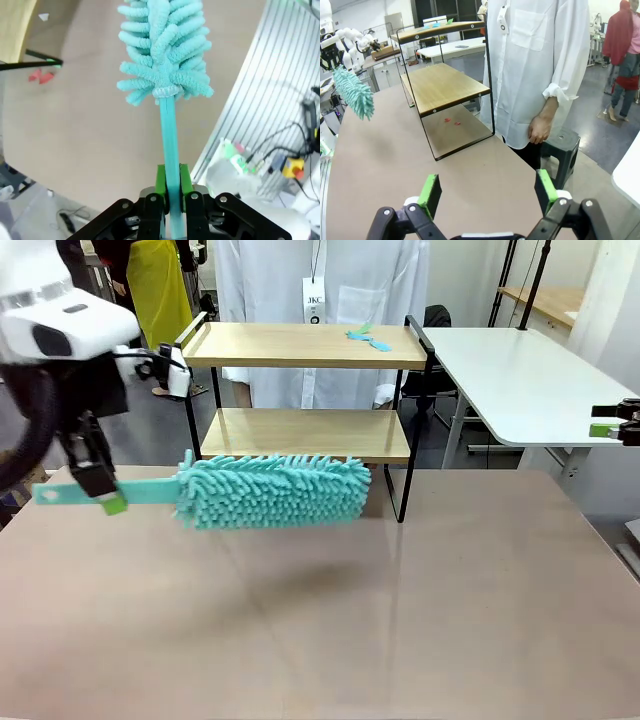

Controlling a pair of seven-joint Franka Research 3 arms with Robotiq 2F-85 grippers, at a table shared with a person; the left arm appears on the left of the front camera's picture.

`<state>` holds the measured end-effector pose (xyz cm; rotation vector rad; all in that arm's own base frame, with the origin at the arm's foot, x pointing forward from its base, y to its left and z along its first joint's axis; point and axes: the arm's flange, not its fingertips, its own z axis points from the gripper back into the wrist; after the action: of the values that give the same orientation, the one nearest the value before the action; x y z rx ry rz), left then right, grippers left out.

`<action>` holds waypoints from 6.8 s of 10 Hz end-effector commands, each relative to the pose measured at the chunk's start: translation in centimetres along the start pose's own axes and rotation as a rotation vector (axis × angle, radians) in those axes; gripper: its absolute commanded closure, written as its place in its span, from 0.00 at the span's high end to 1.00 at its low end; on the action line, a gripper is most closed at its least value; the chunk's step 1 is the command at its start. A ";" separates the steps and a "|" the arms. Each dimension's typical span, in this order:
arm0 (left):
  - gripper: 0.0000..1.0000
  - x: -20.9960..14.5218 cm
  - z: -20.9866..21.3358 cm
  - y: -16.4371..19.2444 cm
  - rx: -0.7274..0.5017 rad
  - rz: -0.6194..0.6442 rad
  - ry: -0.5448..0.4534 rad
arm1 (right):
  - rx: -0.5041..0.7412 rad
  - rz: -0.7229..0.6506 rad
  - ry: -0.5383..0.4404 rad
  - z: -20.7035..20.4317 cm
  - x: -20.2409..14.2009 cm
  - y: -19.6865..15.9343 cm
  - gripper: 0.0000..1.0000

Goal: Clean the shelf.
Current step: Clean the specific section of the Shelf indicated by the human with the Duster.

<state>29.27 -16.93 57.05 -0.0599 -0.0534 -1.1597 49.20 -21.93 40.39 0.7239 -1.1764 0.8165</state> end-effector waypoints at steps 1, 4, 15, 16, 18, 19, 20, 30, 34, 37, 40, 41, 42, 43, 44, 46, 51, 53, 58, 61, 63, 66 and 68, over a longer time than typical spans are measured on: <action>0.13 -1.4 1.7 0.8 -0.011 -0.055 0.088 | 0.002 0.007 0.002 0.0 0.3 0.1 1.00; 0.13 -3.1 3.5 1.2 0.076 -0.176 0.390 | 0.002 0.007 0.002 0.0 0.3 0.1 1.00; 0.13 -3.7 2.5 2.5 0.057 -0.243 0.544 | 0.002 0.007 0.002 0.0 0.3 0.1 1.00; 0.13 -3.7 2.5 2.5 0.057 -0.243 0.544 | 0.002 0.007 0.002 0.0 0.3 0.1 1.00; 0.13 -3.7 2.5 2.5 0.057 -0.243 0.544 | 0.002 0.007 0.002 0.0 0.3 0.1 1.00; 0.13 -3.7 2.5 2.5 0.057 -0.243 0.544 | 0.002 0.007 0.002 0.0 0.3 0.1 1.00; 0.13 -3.7 2.5 2.5 0.057 -0.243 0.544 | 0.002 0.007 0.002 0.0 0.3 0.1 1.00; 0.13 -3.7 2.5 2.5 0.057 -0.243 0.544 | 0.002 0.007 0.002 0.0 0.3 0.1 1.00; 0.13 -3.7 2.5 2.5 0.057 -0.243 0.544 | 0.002 0.007 0.002 0.0 0.3 0.1 1.00; 0.13 -3.7 2.5 2.5 0.057 -0.243 0.544 | 0.002 0.007 0.002 0.0 0.3 0.1 1.00; 0.13 -3.7 2.5 2.5 0.057 -0.243 0.544 | 0.002 0.007 0.002 0.0 0.3 0.1 1.00; 0.13 -3.7 2.5 2.5 0.057 -0.243 0.544 | 0.002 0.007 0.002 0.0 0.3 0.1 1.00; 0.13 -3.7 2.5 2.5 0.057 -0.243 0.544 | 0.002 0.007 0.002 0.0 0.3 0.1 1.00; 0.13 -3.7 2.5 2.5 0.057 -0.243 0.544 | 0.002 0.007 0.002 0.0 0.3 0.1 1.00; 0.13 -3.7 2.5 2.5 0.057 -0.243 0.544 | 0.002 0.007 0.002 0.0 0.3 0.1 1.00; 0.13 -3.7 2.5 2.5 0.057 -0.243 0.544 | 0.002 0.007 0.002 0.0 0.3 0.1 1.00; 0.13 -1.4 0.4 1.8 -0.041 -0.081 0.148 | 0.002 0.007 0.002 0.0 0.3 0.1 1.00; 0.13 0.6 -1.1 -0.3 -0.090 0.015 -0.006 | 0.002 0.007 0.002 0.0 0.3 0.1 1.00; 0.13 9.4 -8.6 -6.1 -0.087 0.409 -0.070 | 0.002 0.007 0.002 0.0 0.3 0.1 1.00; 0.13 11.8 -10.9 -6.7 -0.112 0.468 -0.128 | 0.002 0.007 0.002 0.0 0.3 0.1 1.00; 0.13 10.7 -9.9 -7.1 -0.082 0.450 -0.108 | 0.002 0.007 0.002 0.0 0.3 0.1 1.00; 0.13 13.6 -11.1 -7.8 -0.032 0.507 -0.121 | 0.002 0.007 0.002 0.0 0.3 0.1 1.00; 0.13 17.6 -13.7 -8.7 0.008 0.641 -0.149 | 0.002 0.007 0.002 0.0 0.3 0.1 1.00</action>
<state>27.33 -34.63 45.88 -0.1877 -0.1212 -0.6125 49.20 -21.93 40.39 0.7239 -1.1764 0.8164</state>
